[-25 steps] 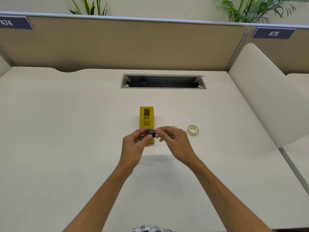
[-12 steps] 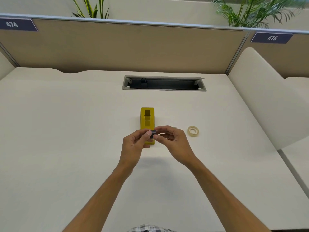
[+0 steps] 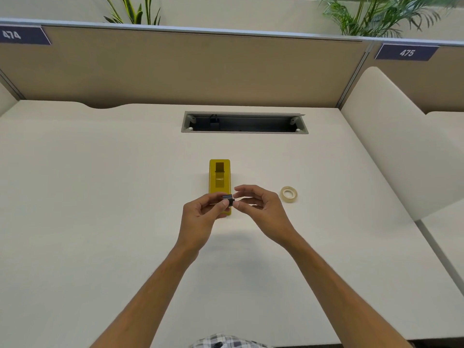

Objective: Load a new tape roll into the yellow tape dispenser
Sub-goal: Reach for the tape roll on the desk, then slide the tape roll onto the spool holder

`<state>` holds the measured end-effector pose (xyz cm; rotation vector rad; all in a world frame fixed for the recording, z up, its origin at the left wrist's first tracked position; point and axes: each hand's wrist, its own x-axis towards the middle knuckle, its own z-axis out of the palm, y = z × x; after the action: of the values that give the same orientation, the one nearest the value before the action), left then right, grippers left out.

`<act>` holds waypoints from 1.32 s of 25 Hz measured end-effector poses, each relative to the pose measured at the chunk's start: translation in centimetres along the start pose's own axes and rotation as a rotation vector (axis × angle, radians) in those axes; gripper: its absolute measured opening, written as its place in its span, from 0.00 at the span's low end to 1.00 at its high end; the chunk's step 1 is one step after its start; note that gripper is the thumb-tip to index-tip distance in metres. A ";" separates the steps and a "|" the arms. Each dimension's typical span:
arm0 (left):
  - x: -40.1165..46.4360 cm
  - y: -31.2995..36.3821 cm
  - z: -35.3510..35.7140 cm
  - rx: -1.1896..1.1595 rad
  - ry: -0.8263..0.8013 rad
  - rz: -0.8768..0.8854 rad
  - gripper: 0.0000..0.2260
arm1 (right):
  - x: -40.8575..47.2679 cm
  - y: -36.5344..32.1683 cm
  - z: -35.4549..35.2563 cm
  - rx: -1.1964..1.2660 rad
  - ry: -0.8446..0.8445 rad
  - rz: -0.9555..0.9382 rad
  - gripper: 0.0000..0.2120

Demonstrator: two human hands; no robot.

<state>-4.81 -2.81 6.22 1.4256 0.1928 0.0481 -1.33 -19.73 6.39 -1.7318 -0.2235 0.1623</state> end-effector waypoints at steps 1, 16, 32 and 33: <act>0.0 0.0 0.0 -0.004 0.005 -0.006 0.08 | 0.1 0.4 -0.3 -0.039 0.022 0.012 0.12; 0.5 -0.2 0.0 -0.009 -0.011 -0.045 0.12 | 4.3 7.2 -9.6 -1.072 0.327 0.254 0.29; 0.3 -0.3 0.0 -0.068 0.018 -0.064 0.09 | 6.2 8.1 -8.2 -0.969 0.426 0.399 0.27; 0.3 -0.3 0.0 -0.067 0.018 -0.064 0.09 | 6.2 8.0 -8.2 -0.978 0.437 0.396 0.28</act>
<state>-4.53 -2.81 5.84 1.3521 0.2500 0.0146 7.02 -27.41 0.05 -2.7146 0.4463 -0.0632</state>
